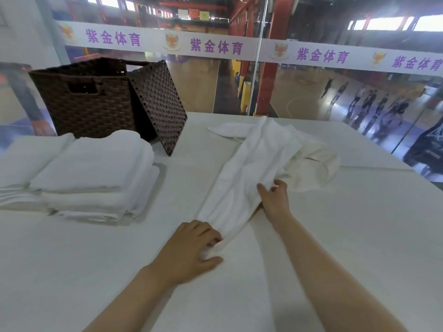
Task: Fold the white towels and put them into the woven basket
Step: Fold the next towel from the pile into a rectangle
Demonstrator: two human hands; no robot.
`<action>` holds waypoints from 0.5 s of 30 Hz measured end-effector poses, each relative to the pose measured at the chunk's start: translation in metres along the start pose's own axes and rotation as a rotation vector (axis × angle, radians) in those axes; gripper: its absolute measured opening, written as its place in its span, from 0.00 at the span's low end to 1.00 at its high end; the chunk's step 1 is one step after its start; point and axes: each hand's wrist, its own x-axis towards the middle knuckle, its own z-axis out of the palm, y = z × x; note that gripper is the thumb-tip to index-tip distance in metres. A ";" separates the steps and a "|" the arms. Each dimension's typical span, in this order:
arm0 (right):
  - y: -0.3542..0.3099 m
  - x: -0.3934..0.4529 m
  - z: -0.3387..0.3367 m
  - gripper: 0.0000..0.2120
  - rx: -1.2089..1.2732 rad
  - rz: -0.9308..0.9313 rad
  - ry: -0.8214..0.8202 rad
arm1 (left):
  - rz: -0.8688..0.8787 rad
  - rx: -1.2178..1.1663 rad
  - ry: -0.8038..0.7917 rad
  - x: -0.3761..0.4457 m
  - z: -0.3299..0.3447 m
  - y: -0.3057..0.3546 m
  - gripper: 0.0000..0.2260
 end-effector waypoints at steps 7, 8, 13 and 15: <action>-0.021 0.008 0.009 0.24 -0.125 0.048 0.052 | -0.069 -0.062 0.088 -0.035 -0.013 -0.011 0.10; -0.022 -0.001 0.011 0.21 -0.189 0.018 0.050 | -0.107 -0.094 0.082 -0.040 -0.017 -0.014 0.11; -0.026 -0.064 0.026 0.23 -0.583 -0.258 -0.177 | -0.301 -0.159 0.202 -0.052 -0.038 -0.039 0.15; -0.024 -0.089 0.029 0.23 -0.599 -0.285 -0.262 | -0.358 -0.198 0.327 -0.050 -0.044 -0.047 0.15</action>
